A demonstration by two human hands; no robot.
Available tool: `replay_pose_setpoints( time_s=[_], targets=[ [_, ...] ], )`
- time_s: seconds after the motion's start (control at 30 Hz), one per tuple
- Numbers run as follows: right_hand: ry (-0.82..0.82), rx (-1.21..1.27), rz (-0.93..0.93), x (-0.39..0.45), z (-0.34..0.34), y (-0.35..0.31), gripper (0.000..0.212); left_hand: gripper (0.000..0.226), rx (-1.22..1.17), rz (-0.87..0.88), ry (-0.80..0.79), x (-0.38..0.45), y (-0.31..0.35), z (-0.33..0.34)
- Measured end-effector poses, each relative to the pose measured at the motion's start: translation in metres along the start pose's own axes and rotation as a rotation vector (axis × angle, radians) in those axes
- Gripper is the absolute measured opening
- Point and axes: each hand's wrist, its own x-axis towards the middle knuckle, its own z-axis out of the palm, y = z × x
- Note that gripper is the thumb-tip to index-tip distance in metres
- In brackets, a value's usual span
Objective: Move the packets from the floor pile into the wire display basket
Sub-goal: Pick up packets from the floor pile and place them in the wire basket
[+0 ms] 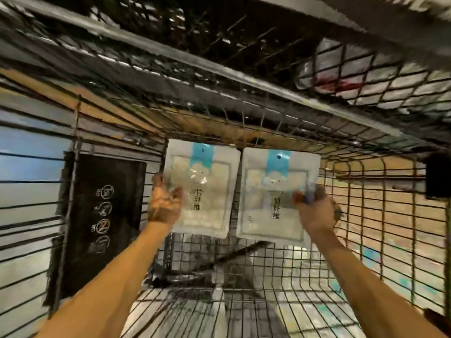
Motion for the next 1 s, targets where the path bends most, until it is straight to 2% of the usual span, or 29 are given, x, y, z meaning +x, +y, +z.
replay_pose_setpoints(
  time_s=[0.07, 0.1, 0.2, 0.3, 0.43, 0.5, 0.57, 0.73, 0.83, 1.0],
  targets=[
    [0.032, -0.039, -0.020, -0.005, 0.004, 0.001, 0.034, 0.057, 0.078, 0.065, -0.001, 0.002, -0.007, 0.008],
    [0.027, -0.072, -0.021, -0.006, 0.006, 0.002, 0.038, 0.057, 0.194, 0.094, 0.024, 0.003, -0.009, 0.013],
    [0.037, -0.154, -0.070, -0.011, 0.012, -0.001, 0.057, 0.065, 0.430, 0.134, 0.056, -0.002, -0.009, 0.021],
    [0.081, -0.338, -0.124, -0.011, 0.015, -0.003, 0.076, 0.070, 0.598, 0.150, 0.039, -0.007, -0.007, 0.028],
    [0.059, -0.678, -0.234, -0.016, 0.006, -0.013, 0.080, 0.067, 0.854, 0.136, -0.061, -0.013, 0.008, 0.027],
    [0.008, -0.823, -0.324, -0.017, -0.004, -0.016, 0.078, 0.066, 0.914, 0.222, -0.043, -0.019, 0.018, 0.019],
    [-0.002, -0.866, -0.397, -0.023, -0.016, -0.024, 0.077, 0.067, 0.955, 0.269, -0.045, -0.029, 0.031, 0.008],
    [0.083, -0.872, -0.473, -0.054, -0.057, -0.056, 0.075, 0.068, 0.935, 0.382, 0.035, -0.061, 0.074, -0.034],
    [0.113, -0.867, -0.497, -0.080, -0.090, -0.077, 0.068, 0.067, 1.009, 0.426, 0.074, -0.089, 0.112, -0.065],
    [0.151, -0.777, -0.596, -0.126, -0.153, -0.116, 0.071, 0.059, 0.957, 0.479, 0.233, -0.147, 0.171, -0.116]
  ],
)
